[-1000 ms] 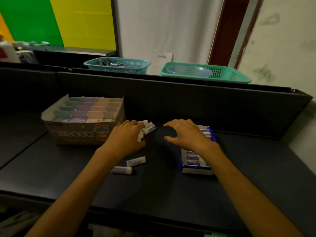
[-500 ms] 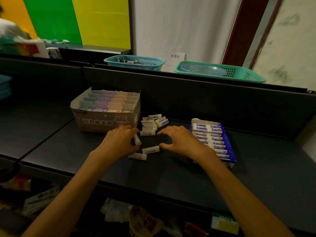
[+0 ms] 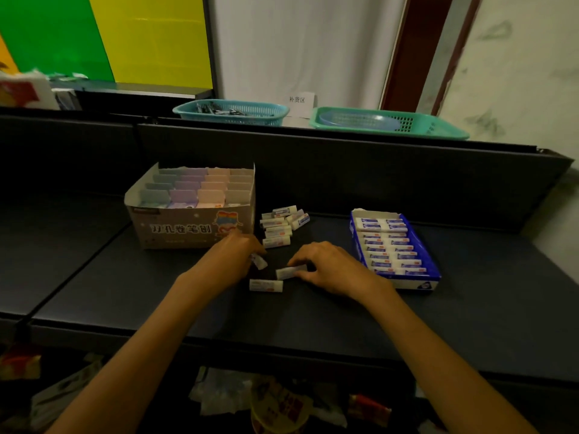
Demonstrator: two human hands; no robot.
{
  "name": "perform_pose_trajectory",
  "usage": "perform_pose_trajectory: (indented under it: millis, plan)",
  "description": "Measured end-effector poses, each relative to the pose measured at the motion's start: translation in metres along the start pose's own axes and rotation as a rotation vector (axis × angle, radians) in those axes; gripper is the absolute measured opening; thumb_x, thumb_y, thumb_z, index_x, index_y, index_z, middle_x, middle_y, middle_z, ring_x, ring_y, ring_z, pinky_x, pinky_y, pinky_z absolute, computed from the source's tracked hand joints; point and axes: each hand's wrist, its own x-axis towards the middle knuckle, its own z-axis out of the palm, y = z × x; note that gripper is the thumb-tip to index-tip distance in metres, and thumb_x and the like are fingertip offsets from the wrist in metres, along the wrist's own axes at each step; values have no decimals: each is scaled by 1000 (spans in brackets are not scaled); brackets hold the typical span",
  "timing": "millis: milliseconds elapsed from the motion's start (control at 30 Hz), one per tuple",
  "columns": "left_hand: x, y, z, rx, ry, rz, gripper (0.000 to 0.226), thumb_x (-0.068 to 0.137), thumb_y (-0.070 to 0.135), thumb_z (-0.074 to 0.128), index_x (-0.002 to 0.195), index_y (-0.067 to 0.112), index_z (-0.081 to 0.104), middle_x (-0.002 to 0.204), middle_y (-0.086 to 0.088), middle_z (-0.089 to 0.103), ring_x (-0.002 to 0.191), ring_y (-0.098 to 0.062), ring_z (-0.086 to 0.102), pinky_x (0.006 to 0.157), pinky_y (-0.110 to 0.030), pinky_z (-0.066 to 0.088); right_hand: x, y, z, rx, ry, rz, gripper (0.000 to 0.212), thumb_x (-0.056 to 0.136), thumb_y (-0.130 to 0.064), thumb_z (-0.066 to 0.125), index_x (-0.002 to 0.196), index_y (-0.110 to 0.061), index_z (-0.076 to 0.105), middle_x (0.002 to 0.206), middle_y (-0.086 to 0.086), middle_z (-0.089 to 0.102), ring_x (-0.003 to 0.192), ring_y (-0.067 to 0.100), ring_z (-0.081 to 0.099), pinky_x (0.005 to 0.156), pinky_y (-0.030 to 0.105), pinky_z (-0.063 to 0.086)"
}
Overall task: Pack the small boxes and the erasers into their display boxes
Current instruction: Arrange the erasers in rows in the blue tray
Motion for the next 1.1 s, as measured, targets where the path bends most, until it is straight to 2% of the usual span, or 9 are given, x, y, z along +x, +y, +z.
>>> perform_pose_trajectory:
  millis: [100, 233, 333, 433, 500, 633, 867, 1000, 1100]
  plan:
    - [2, -10, 7, -15, 96, 26, 35, 92, 22, 56, 126, 28, 55, 134, 1, 47, 129, -20, 34, 106, -38, 35, -2, 4, -1, -9, 8, 51, 29, 92, -29, 58, 121, -28, 56, 121, -4, 54, 105, 9, 51, 91, 31, 47]
    - [1, -16, 11, -178, 172, 38, 31, 88, 26, 61, 118, 29, 57, 126, 0, 50, 114, -16, 49, 96, -37, 46, -2, 9, -1, -2, 37, 88, 27, 90, -29, 60, 117, -30, 54, 119, -5, 53, 102, 7, 51, 87, 27, 46]
    - [0, -15, 3, -333, 236, 76, 28, 86, 22, 63, 113, 23, 56, 111, 4, 56, 97, -8, 55, 89, -30, 50, -2, 13, -3, -4, 73, 109, 31, 89, -28, 61, 119, -30, 53, 122, -5, 49, 108, 9, 49, 90, 26, 43]
    - [-2, -10, -5, -442, 318, 130, 30, 84, 17, 67, 111, 20, 55, 93, 11, 54, 78, 0, 53, 74, -18, 49, -4, 16, -7, -10, 110, 107, 37, 90, -28, 60, 127, -28, 51, 125, -5, 48, 114, 10, 45, 95, 25, 39]
    - [-2, -6, -9, -497, 345, 172, 33, 83, 14, 68, 112, 22, 56, 99, 10, 55, 81, 0, 55, 69, -12, 46, -6, 18, -10, -17, 130, 99, 40, 91, -28, 60, 129, -27, 51, 124, -4, 48, 116, 10, 43, 97, 27, 39]
    - [4, -4, -10, -532, 365, 219, 29, 80, 15, 70, 105, 27, 62, 111, 10, 52, 97, -3, 53, 76, -12, 44, -7, 24, -14, -19, 160, 103, 38, 90, -28, 60, 128, -29, 53, 124, -5, 48, 116, 9, 42, 98, 29, 39]
    - [9, 6, -11, -585, 349, 239, 27, 78, 15, 71, 96, 31, 58, 104, 9, 60, 89, -10, 62, 78, -27, 55, -12, 38, -20, 21, 226, 101, 35, 88, -24, 64, 122, -27, 57, 121, -6, 51, 112, 5, 42, 97, 25, 37]
    - [14, 12, -12, -537, 378, 291, 32, 81, 17, 70, 110, 27, 60, 109, 12, 59, 89, 5, 56, 75, -11, 47, -13, 47, -23, 51, 249, 116, 31, 86, -25, 66, 115, -31, 55, 114, -5, 50, 104, 6, 46, 91, 24, 40]
    - [20, 15, -13, -512, 397, 318, 33, 81, 16, 69, 113, 21, 63, 111, 5, 63, 93, 1, 58, 84, -18, 49, -13, 51, -28, 146, 279, 107, 31, 84, -18, 68, 108, -30, 53, 113, -5, 55, 104, 6, 55, 91, 26, 48]
